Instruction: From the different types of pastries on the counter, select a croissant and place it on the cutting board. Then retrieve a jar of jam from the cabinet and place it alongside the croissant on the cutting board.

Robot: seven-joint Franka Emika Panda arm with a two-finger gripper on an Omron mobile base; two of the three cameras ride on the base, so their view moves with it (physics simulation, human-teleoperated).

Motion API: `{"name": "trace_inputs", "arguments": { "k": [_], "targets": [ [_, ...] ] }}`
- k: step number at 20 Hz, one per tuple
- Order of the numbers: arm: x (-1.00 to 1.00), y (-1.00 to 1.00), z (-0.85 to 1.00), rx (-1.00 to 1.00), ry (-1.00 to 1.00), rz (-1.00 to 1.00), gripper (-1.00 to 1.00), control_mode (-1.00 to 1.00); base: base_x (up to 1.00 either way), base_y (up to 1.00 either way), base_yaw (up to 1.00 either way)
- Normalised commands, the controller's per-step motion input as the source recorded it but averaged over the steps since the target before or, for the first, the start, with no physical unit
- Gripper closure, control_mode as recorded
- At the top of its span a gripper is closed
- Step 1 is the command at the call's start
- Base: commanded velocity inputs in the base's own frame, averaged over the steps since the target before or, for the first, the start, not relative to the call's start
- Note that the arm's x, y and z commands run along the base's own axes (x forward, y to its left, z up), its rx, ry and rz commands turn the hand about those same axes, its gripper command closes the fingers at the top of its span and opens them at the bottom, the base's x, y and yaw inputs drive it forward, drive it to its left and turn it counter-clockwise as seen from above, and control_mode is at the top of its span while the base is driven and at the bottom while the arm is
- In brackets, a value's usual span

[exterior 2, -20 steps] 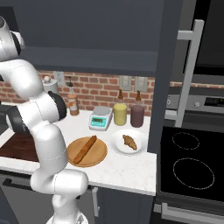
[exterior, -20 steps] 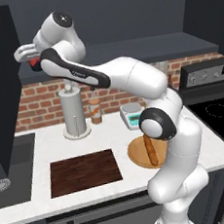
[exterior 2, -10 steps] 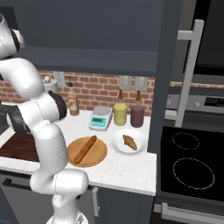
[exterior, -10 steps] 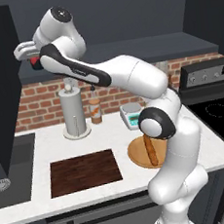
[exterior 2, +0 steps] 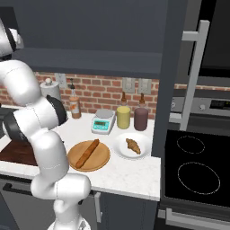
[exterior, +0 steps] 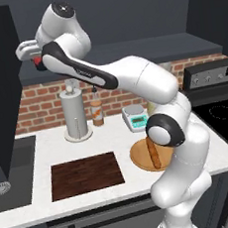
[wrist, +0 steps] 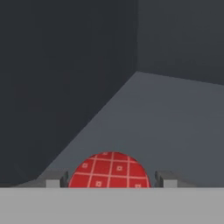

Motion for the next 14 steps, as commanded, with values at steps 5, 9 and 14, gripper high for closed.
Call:
{"name": "trace_inputs", "arguments": {
  "k": [5, 9, 14],
  "targets": [
    [-0.40, -0.33, 0.00, 0.00, -0.01, 0.00, 1.00, -1.00, 0.00, 0.00, 0.00],
    [-0.59, -0.72, 0.00, 0.00, -0.04, 0.00, 1.00, -1.00, 0.00, 0.00, 0.00],
    [-0.61, -0.91, 0.00, 0.00, -0.03, 0.00, 1.00, -1.00, 0.00, 0.00, 0.00]
  ]
}}
